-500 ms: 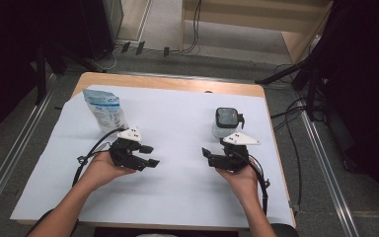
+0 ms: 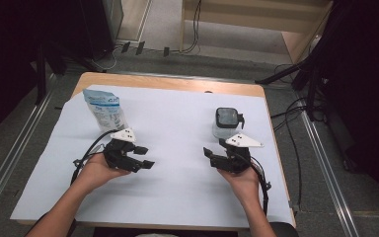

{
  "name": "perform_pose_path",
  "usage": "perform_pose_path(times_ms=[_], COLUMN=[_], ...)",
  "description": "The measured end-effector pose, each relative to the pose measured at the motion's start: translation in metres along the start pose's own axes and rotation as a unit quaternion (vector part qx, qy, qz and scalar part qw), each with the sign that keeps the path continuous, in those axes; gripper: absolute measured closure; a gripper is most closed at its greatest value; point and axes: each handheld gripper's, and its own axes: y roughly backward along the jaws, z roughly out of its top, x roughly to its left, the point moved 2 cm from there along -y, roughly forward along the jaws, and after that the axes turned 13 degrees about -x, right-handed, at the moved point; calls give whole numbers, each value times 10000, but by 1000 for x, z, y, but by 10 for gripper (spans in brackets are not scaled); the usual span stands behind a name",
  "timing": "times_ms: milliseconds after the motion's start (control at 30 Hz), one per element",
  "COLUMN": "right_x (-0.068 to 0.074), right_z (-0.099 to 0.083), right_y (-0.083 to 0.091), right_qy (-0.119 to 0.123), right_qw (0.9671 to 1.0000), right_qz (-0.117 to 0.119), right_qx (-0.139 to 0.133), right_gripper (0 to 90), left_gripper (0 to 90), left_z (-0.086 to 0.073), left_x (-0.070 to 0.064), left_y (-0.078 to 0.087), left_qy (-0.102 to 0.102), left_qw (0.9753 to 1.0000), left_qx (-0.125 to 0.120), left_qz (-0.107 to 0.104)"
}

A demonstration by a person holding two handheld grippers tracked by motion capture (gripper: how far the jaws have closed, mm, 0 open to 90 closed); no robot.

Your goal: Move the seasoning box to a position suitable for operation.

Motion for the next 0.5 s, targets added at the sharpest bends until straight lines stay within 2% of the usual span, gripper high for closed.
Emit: perform_pose_path(times_ms=[67, 167, 267, 300, 500], right_x=[-2, -4, -7, -8, -10], right_z=[0, 2, 1, 0, -1], right_y=[1, 4, 9, 10, 14], right_qy=[-105, -151, -139, -142, -156], right_qw=[9999, 9999, 9999, 9999, 9998], right_qz=[30, 2, -29, -24, -71], right_qx=[85, 47, 50, 65, 59], right_gripper=[371, 382, 402, 407, 433], left_gripper=[384, 387, 396, 398, 430], left_z=[0, -1, 1, 3, 6], left_x=[1, 1, 0, -1, 2], left_y=[0, 0, 0, 1, 3], left_qy=[-91, -199, -249, -298, -177], left_qw=[9999, 9997, 9996, 9993, 9994], left_qx=[34, 54, -45, -154, -287], left_qz=[109, 143, 121, 139, 75])
